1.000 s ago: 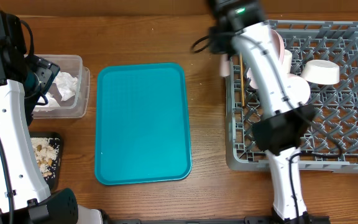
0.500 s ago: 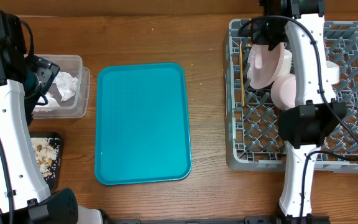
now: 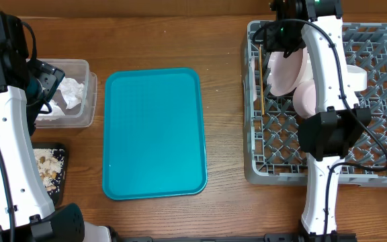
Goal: Sort waste into correct bins and load items into the dishwasher
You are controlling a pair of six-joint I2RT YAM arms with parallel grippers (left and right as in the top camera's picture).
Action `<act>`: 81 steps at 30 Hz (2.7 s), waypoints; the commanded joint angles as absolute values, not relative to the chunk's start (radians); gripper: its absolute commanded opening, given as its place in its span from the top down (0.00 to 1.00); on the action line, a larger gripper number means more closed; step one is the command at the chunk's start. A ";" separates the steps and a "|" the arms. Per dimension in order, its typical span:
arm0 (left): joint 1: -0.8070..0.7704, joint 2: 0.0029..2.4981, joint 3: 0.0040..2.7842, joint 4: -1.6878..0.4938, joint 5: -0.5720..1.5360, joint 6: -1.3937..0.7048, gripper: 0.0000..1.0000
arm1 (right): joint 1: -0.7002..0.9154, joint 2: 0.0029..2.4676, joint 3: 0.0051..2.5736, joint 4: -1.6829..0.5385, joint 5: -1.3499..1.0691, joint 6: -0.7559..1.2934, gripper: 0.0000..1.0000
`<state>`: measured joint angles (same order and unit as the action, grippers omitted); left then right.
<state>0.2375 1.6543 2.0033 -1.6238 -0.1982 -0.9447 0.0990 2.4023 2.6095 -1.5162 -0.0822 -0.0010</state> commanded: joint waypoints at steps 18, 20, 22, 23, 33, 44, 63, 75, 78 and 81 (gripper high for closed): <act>0.241 1.660 2.011 -1.622 -0.201 -0.966 0.00 | 0.118 1.990 2.599 -1.694 -0.092 0.207 0.23; 0.241 1.660 2.011 -1.622 -0.201 -0.965 0.00 | 0.126 1.940 2.598 -1.694 -0.101 0.211 0.23; 0.241 1.660 2.011 -1.622 -0.201 -0.966 0.00 | 0.130 1.890 2.579 -1.694 -0.111 0.215 0.23; 0.241 1.660 2.011 -1.622 -0.201 -0.965 0.00 | 0.134 1.862 2.556 -1.694 -0.110 0.217 0.22; 0.241 1.660 2.011 -1.622 -0.201 -0.965 0.00 | 0.139 1.237 1.800 -1.621 0.081 0.319 0.00; 0.241 1.660 2.011 -1.622 -0.201 -0.965 0.00 | 0.139 0.569 1.047 -1.177 -0.001 0.320 0.00; 0.241 1.660 2.011 -1.622 -0.201 -0.965 0.00 | 0.139 0.566 0.982 -1.176 -0.039 0.379 0.00; 0.241 1.660 2.011 -1.622 -0.201 -0.966 0.00 | 0.136 0.552 0.813 -0.920 -0.068 0.319 0.00; 0.241 1.660 2.011 -1.622 -0.201 -0.965 0.00 | 0.123 0.506 0.690 -0.723 -0.187 0.211 0.00; 0.241 1.660 2.011 -1.622 -0.201 -0.966 0.00 | 0.094 0.432 0.560 -0.564 -0.276 0.175 0.00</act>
